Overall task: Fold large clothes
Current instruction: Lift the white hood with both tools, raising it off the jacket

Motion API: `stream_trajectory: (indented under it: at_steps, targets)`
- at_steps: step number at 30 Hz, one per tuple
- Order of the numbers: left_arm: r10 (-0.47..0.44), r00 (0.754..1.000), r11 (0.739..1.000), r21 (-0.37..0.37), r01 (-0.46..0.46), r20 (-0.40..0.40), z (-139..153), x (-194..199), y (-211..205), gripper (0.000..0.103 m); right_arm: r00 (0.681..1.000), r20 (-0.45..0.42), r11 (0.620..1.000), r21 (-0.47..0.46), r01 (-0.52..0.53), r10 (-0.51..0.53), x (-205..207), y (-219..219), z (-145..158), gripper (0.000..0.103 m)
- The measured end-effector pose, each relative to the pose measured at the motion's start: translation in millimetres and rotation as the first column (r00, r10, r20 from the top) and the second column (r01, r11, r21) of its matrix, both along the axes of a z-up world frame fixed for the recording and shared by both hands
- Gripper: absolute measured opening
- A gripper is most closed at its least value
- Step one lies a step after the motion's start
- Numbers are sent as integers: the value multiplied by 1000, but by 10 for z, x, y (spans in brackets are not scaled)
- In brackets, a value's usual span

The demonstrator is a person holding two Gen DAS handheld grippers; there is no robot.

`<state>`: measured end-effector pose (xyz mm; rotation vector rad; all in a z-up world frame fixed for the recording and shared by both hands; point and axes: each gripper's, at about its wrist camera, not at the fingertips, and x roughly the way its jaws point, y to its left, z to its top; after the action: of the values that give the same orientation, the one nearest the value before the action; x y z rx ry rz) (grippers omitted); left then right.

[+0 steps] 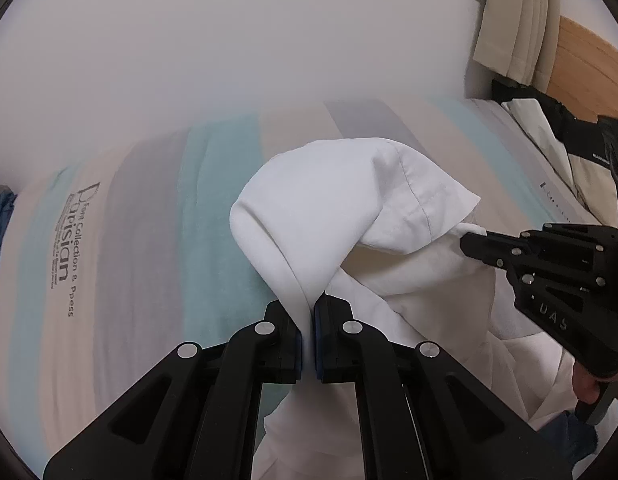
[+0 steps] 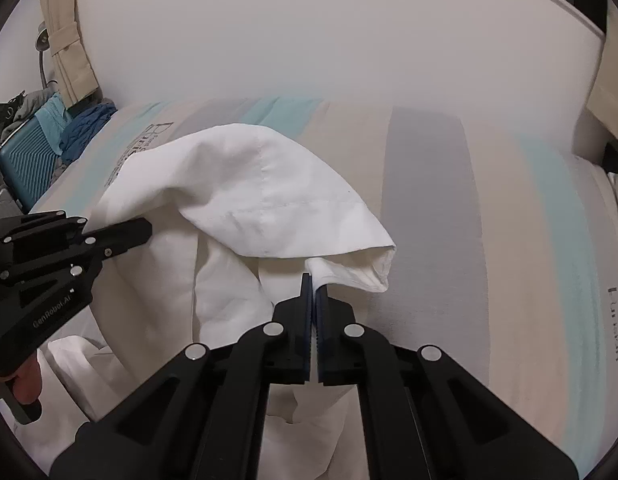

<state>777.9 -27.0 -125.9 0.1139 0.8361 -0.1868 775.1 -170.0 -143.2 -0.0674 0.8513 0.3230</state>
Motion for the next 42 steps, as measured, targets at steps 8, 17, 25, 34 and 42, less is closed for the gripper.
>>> stream_trajectory:
  at_steps: [8, 17, 25, 34, 42]
  targets:
    - [-5, 999, 1000, -8, 4, -33, -172, 152, 34, 3, 976, -216, 997, 75, -11, 27, 384, -134, -445, 12]
    - [12, 997, 1000, -21, -14, -70, -423, 279, 168, 3, 987, -163, 1000, 23, 8, -4, 481, -308, -557, 65]
    - [24, 996, 999, -39, -28, -88, -514, 326, 252, 3, 952, -302, 993, 115, -16, 50, 835, -148, -784, 65]
    - [22, 994, 999, -39, -27, -107, -634, 385, 338, 3, 956, -256, 989, -6, -150, 144, 1028, 3, -889, 65]
    - [33, 990, 998, -52, -40, -134, -776, 474, 439, 3, 963, -150, 968, -80, -237, 223, 1126, 13, -751, 75]
